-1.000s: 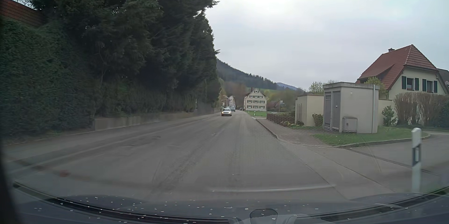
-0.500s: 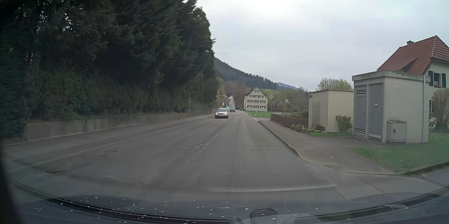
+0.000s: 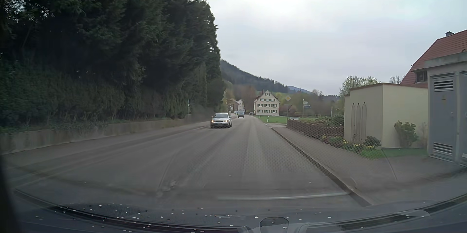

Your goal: Follow the waypoints while adhering to traffic rules and regulations

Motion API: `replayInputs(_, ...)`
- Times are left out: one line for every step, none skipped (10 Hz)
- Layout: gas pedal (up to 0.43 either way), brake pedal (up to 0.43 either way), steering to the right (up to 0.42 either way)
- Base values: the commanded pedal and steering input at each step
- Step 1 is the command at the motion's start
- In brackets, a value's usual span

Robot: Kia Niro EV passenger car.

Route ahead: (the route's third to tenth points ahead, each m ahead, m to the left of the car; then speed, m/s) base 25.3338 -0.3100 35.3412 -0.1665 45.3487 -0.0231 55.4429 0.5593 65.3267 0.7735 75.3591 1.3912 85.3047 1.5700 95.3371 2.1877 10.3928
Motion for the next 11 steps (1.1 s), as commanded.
replayInputs(0.047, 0.0, 0.002)
replayInputs(0.047, 0.0, 0.002)
replayInputs(0.047, 0.0, 0.002)
replayInputs(0.047, 0.0, 0.002)
replayInputs(0.047, 0.0, 0.002)
replayInputs(0.047, 0.0, 0.002)
replayInputs(0.047, 0.0, 0.002)
replayInputs(0.047, 0.0, 0.002)
replayInputs(0.047, 0.0, 0.002)
replayInputs(0.047, 0.0, 0.002)
replayInputs(0.047, 0.0, 0.002)
